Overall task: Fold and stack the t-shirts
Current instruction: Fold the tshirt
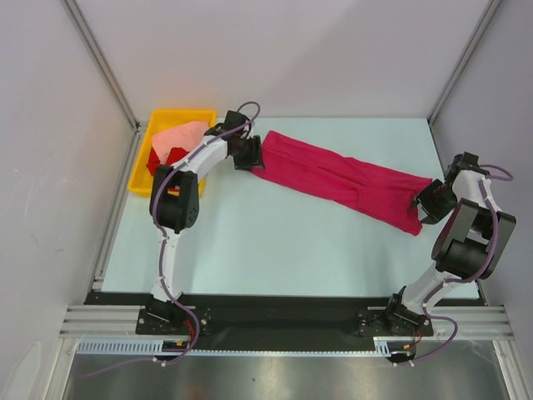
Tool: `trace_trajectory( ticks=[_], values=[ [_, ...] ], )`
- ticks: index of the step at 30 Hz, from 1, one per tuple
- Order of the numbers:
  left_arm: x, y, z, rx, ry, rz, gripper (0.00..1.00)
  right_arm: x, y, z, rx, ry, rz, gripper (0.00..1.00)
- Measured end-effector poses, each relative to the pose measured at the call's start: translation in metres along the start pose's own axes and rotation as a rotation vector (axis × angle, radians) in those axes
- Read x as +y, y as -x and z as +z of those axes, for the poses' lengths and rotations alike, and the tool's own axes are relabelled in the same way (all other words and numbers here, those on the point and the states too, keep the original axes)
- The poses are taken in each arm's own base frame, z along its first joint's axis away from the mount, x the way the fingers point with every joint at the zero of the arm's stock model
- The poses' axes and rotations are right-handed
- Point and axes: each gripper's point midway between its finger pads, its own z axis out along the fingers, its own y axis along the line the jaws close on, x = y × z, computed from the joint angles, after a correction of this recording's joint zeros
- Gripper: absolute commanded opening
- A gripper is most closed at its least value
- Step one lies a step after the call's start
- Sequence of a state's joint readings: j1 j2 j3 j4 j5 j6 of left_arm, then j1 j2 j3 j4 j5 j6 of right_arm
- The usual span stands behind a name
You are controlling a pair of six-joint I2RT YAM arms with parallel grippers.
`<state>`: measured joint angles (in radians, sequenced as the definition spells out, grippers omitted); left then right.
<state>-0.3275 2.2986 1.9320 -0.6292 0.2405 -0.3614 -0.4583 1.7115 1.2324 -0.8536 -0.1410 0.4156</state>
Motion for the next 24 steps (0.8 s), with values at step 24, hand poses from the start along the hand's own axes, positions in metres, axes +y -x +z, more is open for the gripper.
trace_trajectory(
  ticks=[24],
  values=[
    [0.051, 0.035, 0.015, -0.072, 0.078, -0.044, 0.54, 0.003, 0.020, 0.007, -0.033, -0.048, -0.074, 0.43]
  ],
)
